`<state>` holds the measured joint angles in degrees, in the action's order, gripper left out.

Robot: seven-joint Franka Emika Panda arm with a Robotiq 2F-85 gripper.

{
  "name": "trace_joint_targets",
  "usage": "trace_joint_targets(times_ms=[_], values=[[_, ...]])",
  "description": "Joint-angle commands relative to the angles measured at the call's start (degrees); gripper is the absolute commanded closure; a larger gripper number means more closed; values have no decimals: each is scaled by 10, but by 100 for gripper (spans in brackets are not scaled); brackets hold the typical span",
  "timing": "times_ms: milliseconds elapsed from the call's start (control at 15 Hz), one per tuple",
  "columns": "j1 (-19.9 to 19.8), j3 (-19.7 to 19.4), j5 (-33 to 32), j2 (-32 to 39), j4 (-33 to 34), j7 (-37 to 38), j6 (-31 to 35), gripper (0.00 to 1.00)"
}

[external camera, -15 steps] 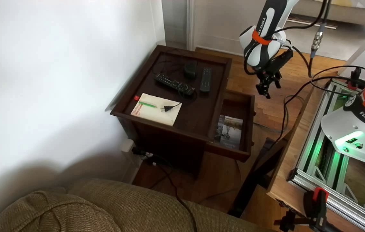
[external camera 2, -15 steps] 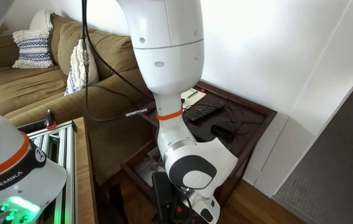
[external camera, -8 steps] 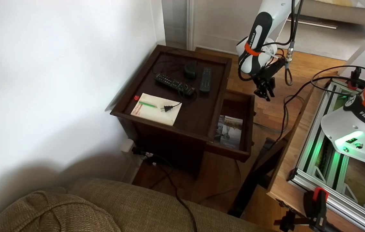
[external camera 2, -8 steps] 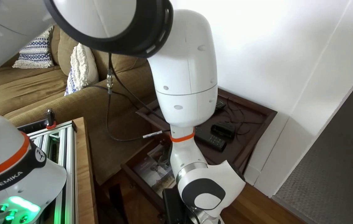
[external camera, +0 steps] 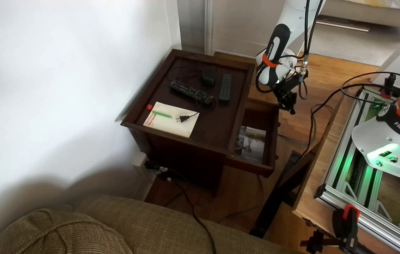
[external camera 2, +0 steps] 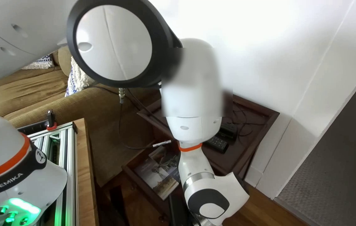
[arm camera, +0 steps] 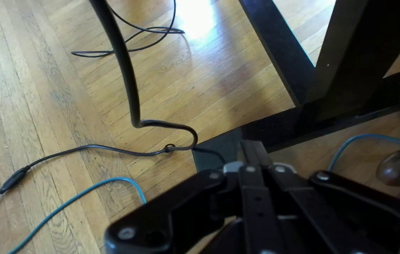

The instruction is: Close the drawer

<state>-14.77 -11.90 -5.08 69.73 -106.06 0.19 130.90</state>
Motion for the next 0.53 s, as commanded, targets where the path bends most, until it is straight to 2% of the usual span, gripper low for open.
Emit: trace_joint_targets(times_ms=[0,267,467], values=[[-45,37,38,13,17,-46,-4,100],[-89,65,86,-12,-5,-93,32,100],[-97,72,103,-32,-36,-109,92,100]])
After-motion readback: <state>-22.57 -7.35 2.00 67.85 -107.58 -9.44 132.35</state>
